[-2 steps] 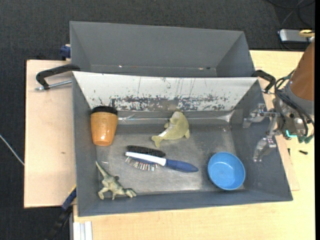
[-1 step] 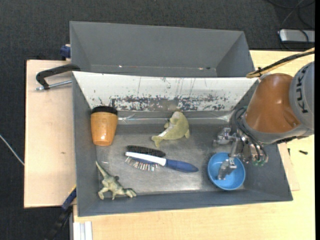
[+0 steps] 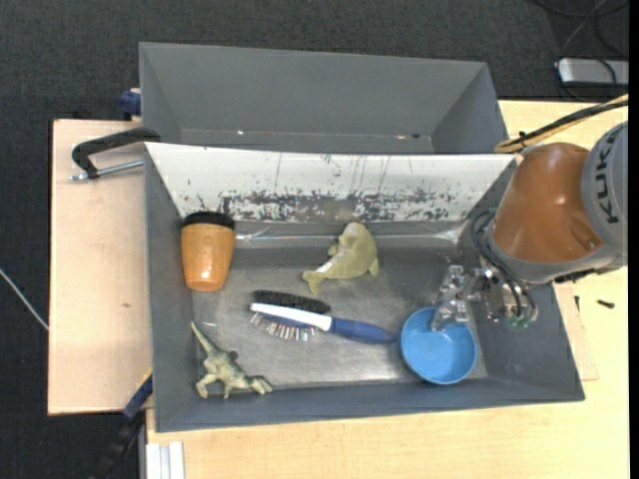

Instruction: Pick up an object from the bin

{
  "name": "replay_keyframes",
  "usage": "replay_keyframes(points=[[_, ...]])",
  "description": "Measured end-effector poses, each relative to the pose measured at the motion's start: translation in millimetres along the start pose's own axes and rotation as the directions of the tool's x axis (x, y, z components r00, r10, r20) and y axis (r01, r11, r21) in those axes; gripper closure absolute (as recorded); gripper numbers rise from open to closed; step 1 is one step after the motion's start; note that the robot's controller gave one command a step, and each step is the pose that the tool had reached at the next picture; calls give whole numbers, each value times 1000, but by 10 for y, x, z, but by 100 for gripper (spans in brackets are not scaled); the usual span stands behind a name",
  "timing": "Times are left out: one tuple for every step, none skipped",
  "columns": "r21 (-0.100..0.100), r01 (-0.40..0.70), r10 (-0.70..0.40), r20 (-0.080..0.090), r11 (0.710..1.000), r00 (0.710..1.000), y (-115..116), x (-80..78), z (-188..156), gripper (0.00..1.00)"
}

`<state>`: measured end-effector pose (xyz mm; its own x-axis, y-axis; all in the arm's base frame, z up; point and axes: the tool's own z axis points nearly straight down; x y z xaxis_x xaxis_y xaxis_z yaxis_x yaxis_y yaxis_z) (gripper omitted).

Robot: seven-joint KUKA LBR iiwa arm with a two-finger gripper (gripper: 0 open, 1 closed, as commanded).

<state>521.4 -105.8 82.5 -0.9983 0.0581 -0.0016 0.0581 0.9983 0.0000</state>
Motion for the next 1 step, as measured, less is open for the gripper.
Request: replay_keyframes(points=[[5,245,-245,12,969,969,-272,-3,-1397,100]])
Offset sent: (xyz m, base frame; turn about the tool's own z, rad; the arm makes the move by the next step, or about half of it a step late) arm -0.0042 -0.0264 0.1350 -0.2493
